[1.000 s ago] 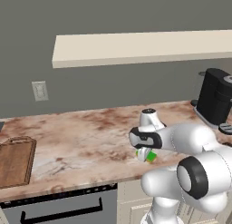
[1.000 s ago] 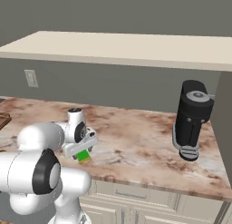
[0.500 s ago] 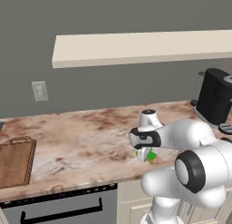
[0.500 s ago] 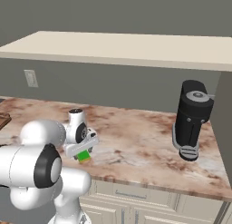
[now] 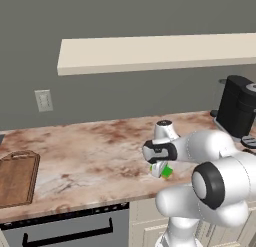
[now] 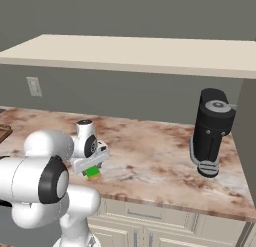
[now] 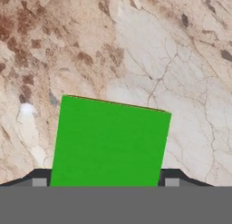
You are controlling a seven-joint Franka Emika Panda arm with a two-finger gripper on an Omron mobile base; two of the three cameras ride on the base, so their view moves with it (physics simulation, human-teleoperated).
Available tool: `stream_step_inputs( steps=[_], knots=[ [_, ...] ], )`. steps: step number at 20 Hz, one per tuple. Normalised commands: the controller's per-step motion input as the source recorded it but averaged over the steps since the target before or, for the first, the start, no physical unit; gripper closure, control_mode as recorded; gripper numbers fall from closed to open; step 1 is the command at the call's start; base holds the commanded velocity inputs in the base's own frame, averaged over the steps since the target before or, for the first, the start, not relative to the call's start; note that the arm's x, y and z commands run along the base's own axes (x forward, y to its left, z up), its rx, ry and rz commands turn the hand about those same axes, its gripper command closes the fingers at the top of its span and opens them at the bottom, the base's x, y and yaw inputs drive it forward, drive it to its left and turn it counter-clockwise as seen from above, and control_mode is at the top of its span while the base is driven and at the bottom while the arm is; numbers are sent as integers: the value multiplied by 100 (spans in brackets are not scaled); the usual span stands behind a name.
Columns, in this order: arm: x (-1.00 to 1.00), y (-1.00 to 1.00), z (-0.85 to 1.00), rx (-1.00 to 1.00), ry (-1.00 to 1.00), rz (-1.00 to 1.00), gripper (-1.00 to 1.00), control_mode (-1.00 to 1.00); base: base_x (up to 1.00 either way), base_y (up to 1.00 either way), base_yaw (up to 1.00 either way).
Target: Pick up the sponge from the counter and clean the cutting board by briefly scrubbing or pressing down on the cutting board. Once finished, release the sponge.
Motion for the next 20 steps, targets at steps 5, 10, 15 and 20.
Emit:
stream_step_inputs(
  steps=[5,10,15,20],
  knots=[
    [-1,0,-5,0,-2,0,100,-100,0,0,0],
    [-14,0,23,0,-8,0,100,-100,0,0,0],
    [-23,0,68,0,-11,0,100,-100,0,0,0],
    [-21,0,69,0,-1,0,100,-100,0,0,0]
  ],
)
